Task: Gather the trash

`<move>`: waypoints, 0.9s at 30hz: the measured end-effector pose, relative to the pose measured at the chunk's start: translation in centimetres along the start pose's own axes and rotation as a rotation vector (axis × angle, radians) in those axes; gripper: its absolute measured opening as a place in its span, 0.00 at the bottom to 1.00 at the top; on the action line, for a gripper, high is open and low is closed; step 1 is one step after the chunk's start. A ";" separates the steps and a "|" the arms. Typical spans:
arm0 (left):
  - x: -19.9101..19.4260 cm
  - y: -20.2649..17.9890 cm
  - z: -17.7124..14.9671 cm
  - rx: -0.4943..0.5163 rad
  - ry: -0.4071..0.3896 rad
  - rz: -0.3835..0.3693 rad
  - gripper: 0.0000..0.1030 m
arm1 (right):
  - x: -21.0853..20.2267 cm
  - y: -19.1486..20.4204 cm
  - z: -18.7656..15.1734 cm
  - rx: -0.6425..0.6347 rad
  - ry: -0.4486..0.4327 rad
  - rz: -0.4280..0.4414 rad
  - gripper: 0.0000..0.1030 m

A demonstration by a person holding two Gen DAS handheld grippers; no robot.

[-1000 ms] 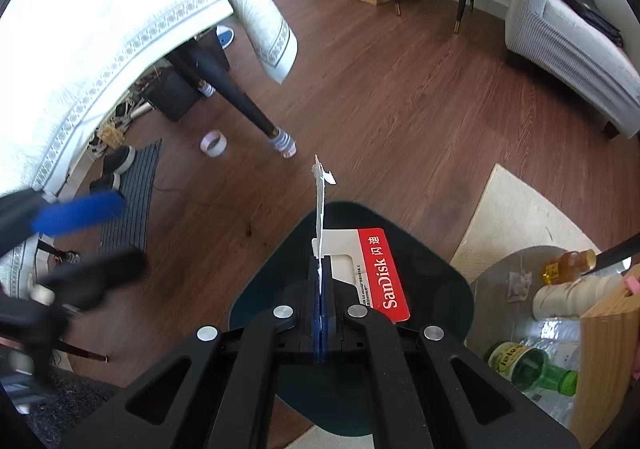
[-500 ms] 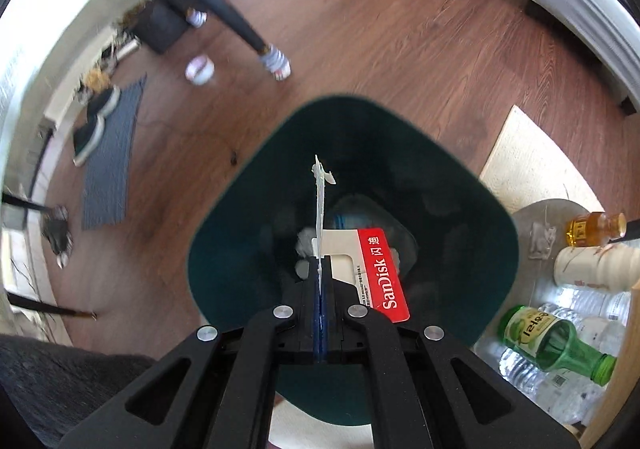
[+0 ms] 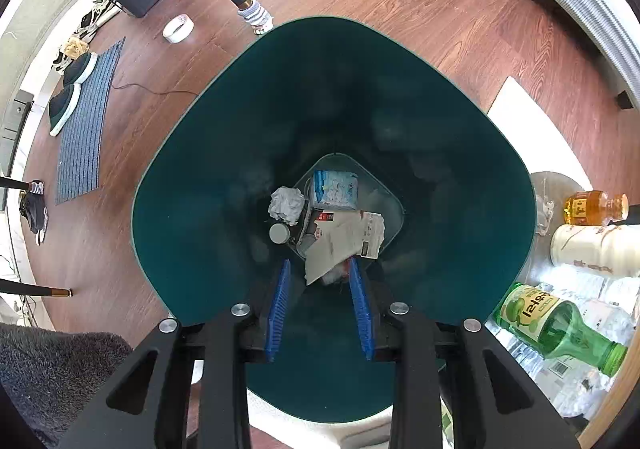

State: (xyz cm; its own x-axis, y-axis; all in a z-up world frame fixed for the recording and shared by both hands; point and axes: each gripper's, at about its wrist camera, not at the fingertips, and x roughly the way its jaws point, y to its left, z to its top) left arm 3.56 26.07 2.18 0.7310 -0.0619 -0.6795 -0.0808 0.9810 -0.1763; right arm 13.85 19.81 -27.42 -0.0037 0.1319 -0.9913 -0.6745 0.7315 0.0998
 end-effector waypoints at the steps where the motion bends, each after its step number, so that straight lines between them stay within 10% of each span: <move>1: -0.2 0.0 0.0 -0.003 -0.008 -0.002 0.37 | -0.2 0.1 0.0 -0.005 -0.007 -0.002 0.31; 12: -2.8 -0.1 0.9 0.021 -0.086 0.060 0.46 | -6.5 0.8 -0.3 -0.037 -0.158 -0.007 0.31; 27: -5.1 -2.7 0.2 0.020 -0.134 0.071 0.63 | -22.8 0.5 -3.2 -0.022 -0.573 -0.004 0.31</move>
State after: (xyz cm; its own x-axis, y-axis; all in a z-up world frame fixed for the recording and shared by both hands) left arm 0.19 23.81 6.21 0.8078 0.0312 -0.5887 -0.1227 0.9856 -0.1160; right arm 11.24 14.96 -5.00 0.3953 0.4753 -0.7860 -0.6892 0.7191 0.0882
